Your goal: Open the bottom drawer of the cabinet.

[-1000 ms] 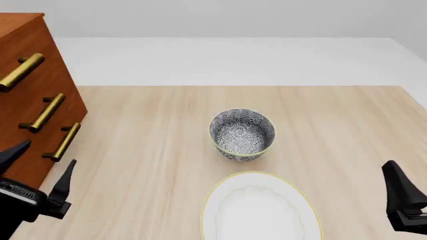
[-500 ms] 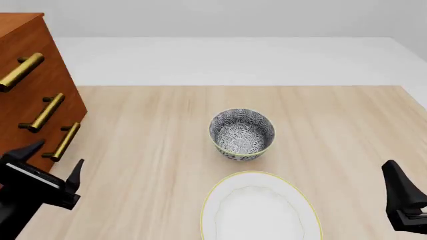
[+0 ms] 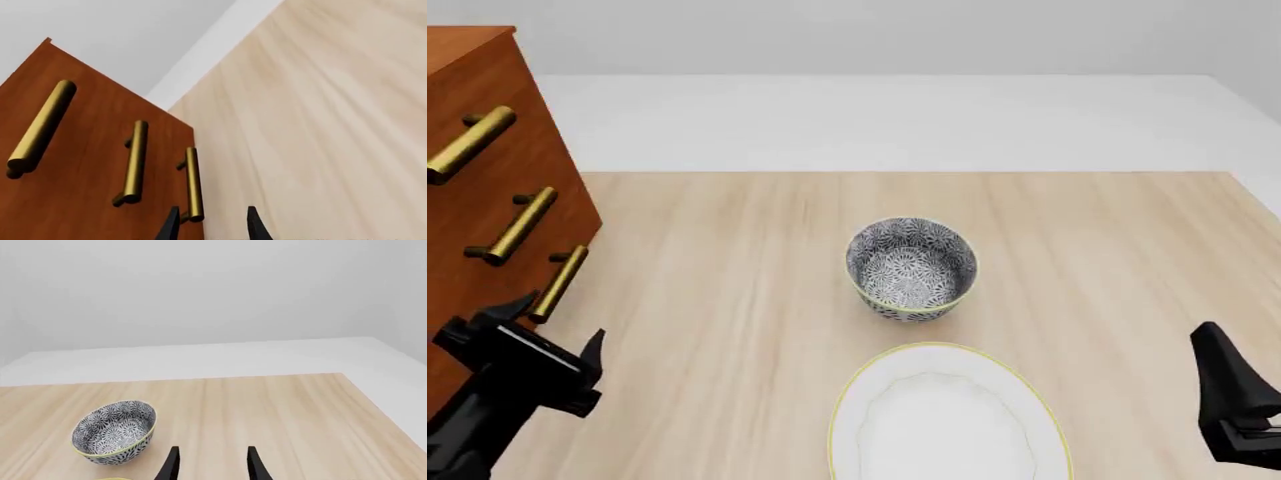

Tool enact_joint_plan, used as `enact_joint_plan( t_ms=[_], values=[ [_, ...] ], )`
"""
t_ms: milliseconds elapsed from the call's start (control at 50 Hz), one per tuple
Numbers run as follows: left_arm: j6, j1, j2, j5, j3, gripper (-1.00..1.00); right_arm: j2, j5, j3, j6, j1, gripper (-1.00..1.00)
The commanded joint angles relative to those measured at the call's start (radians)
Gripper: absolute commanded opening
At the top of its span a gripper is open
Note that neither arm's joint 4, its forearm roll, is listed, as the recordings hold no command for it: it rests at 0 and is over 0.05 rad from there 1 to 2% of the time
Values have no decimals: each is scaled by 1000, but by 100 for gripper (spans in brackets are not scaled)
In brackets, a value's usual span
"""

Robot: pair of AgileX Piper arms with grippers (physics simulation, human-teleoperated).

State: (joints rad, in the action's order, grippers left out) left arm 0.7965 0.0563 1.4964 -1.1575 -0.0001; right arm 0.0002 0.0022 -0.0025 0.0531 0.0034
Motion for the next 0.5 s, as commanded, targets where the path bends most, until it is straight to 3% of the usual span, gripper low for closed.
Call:
enact_joint_plan(
  t_ms=[20, 500],
  values=[
    [33, 24, 80, -62, 0, 100, 0, -1, 1, 4, -3, 100],
    [138, 95, 112, -62, -12, 100, 0, 2, 2, 14, -9, 100]
  ],
)
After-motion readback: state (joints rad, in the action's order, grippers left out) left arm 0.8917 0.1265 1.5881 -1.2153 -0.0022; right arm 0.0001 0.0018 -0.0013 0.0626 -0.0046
